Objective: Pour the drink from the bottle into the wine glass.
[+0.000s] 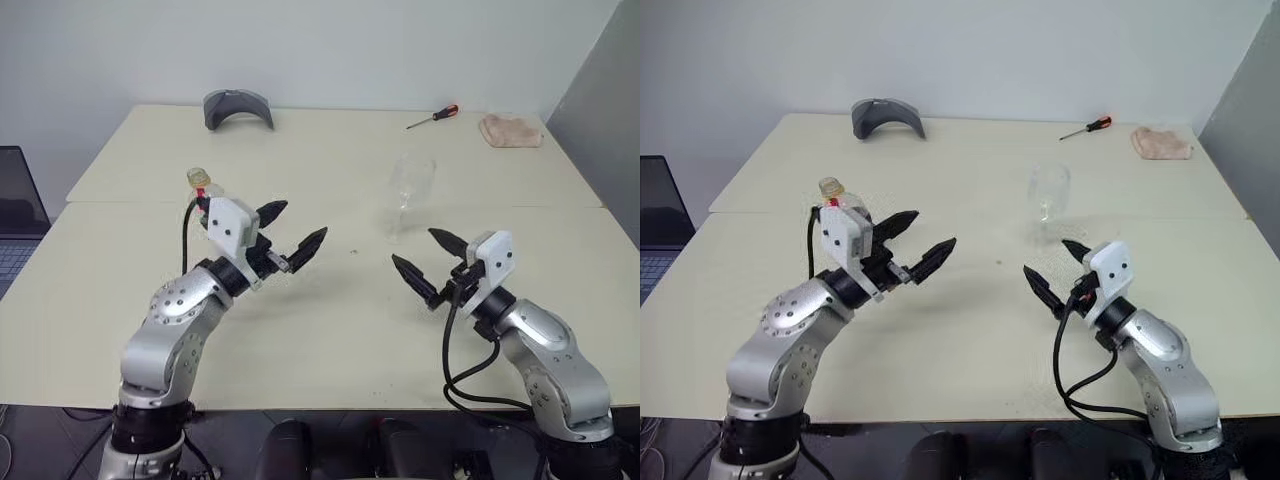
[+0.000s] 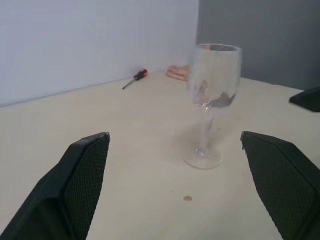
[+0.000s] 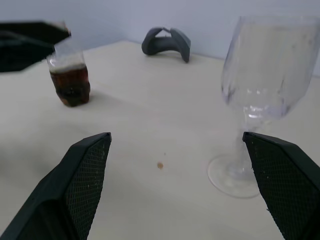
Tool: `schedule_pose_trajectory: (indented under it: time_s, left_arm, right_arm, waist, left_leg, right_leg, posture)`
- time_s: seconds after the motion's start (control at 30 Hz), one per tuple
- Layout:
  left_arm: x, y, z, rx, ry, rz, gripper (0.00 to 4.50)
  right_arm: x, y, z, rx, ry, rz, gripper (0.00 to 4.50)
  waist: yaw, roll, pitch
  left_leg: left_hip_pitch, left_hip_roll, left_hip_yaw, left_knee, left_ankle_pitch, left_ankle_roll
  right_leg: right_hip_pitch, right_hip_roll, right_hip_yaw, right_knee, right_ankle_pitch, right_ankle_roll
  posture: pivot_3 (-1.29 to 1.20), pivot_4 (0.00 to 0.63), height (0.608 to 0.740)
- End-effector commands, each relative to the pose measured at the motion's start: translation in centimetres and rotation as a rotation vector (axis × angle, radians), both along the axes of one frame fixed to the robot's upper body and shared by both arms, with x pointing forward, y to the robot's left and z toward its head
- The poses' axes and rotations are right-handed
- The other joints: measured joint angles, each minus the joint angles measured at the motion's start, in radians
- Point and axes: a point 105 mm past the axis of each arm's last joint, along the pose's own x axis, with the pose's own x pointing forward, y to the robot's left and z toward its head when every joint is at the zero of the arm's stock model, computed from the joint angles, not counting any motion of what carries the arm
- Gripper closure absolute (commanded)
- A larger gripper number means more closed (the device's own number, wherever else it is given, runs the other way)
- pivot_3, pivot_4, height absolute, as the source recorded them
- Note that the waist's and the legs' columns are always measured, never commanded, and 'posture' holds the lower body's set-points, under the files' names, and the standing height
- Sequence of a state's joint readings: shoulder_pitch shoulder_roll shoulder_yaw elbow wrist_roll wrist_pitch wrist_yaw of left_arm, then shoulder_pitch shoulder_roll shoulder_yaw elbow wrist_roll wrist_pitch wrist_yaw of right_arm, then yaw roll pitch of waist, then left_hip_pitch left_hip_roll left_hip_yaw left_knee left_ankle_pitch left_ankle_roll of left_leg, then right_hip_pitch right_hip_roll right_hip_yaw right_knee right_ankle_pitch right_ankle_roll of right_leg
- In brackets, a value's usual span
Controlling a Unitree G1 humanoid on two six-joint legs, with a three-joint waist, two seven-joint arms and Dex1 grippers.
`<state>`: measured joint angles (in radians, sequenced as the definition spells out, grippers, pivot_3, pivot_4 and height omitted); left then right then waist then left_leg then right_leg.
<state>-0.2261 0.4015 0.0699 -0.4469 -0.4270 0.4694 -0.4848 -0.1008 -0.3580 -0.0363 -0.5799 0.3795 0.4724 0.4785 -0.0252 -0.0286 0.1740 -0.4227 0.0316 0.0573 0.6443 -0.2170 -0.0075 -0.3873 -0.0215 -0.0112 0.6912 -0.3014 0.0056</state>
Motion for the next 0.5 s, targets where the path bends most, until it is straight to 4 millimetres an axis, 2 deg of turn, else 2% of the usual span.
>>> schedule_pose_trajectory:
  time_s: [0.03, 0.1, 0.17, 0.33, 0.5]
  left_arm:
    - [-0.5, 1.0, 1.4, -0.005, -0.086, 0.128, 0.0]
    - [-0.3, 2.2, 1.1, -0.003, -0.096, 0.24, 0.0]
    - [-0.1, 3.6, -0.1, 0.001, -0.076, 0.357, 0.0]
    - [0.5, 6.4, -1.6, 0.005, -0.047, 0.545, 0.0]
    - [1.6, 7.9, -2.2, 0.004, -0.031, 0.606, 0.0]
  right_arm:
    - [-1.6, 1.4, 1.8, -0.005, -0.048, 0.098, 0.01]
    - [-1.8, 1.8, 1.8, -0.022, -0.043, 0.131, 0.01]
    - [-1.9, 1.9, 1.7, -0.044, -0.041, 0.155, 0.01]
    - [-1.9, 2.1, 1.2, -0.054, -0.014, 0.193, 0.01]
    - [-2.8, 2.8, 0.7, -0.099, 0.0, 0.298, 0.01]
  waist:
    - [0.001, 0.0, 0.0]
    - [0.002, -0.001, -0.001]
    - [0.002, -0.001, -0.001]
    - [0.003, -0.003, -0.001]
    - [0.006, -0.004, -0.001]
  left_leg:
    - [0.0, 0.0, 0.0, 0.0, 0.0, 0.0]
    - [0.0, 0.0, 0.0, 0.001, 0.0, 0.0]
    - [0.001, 0.0, 0.0, 0.0, 0.0, 0.0]
    - [0.001, 0.0, 0.0, 0.0, 0.0, 0.0]
    - [0.001, 0.0, 0.0, 0.0, 0.0, 0.001]
  right_leg:
    - [0.0, 0.0, 0.0, 0.0, 0.0, 0.0]
    - [0.001, 0.0, 0.0, 0.0, 0.0, 0.0]
    - [0.001, 0.0, 0.0, 0.0, 0.0, 0.0]
    - [0.001, 0.0, 0.0, -0.001, 0.0, 0.0]
    - [0.001, 0.0, -0.001, -0.002, 0.0, 0.0]
  posture:
    - [0.0, 0.15, 0.74]
    - [0.0, 0.15, 0.74]
    - [0.0, 0.15, 0.74]
    - [0.0, 0.15, 0.74]
    - [0.0, 0.15, 0.74]
